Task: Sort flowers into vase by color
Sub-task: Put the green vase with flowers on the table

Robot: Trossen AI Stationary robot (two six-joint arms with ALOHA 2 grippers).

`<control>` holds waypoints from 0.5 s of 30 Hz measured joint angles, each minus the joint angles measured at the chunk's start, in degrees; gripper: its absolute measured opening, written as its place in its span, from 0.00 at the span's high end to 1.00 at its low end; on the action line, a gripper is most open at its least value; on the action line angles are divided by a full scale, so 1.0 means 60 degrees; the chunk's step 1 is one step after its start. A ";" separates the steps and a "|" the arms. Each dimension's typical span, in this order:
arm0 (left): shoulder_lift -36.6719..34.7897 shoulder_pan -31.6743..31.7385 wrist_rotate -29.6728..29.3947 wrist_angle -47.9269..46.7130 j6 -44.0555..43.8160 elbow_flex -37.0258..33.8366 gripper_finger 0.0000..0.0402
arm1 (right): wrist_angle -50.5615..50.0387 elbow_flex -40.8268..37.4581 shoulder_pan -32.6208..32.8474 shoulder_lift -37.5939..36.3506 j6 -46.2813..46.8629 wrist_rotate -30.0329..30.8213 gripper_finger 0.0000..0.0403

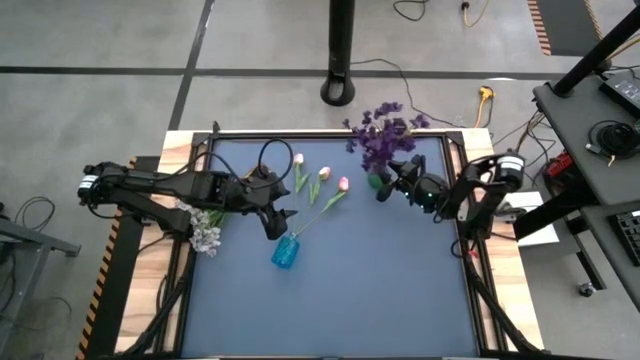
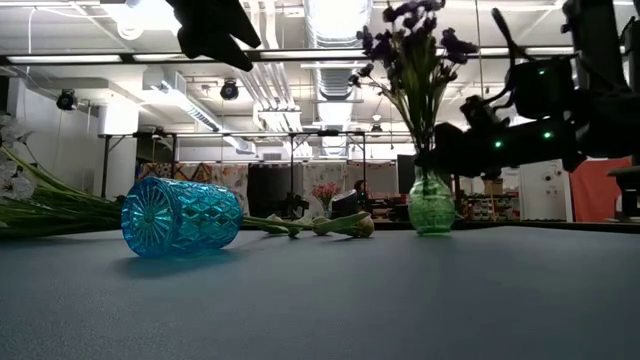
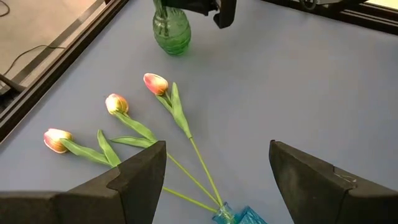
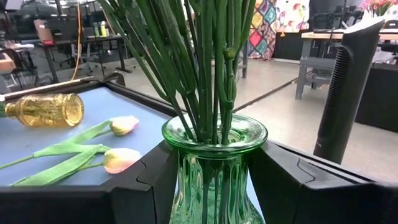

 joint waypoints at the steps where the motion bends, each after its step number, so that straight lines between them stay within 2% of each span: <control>1: 0.0004 0.0000 -0.0004 0.0000 0.0000 0.0000 0.34 | 0.0009 0.0086 0.0000 0.0091 0.0000 -0.0005 0.59; 15: 0.0033 -0.0004 -0.0007 -0.0005 0.0033 0.0000 0.34 | -0.0030 0.1332 0.0000 0.0729 -0.0506 -0.0011 0.59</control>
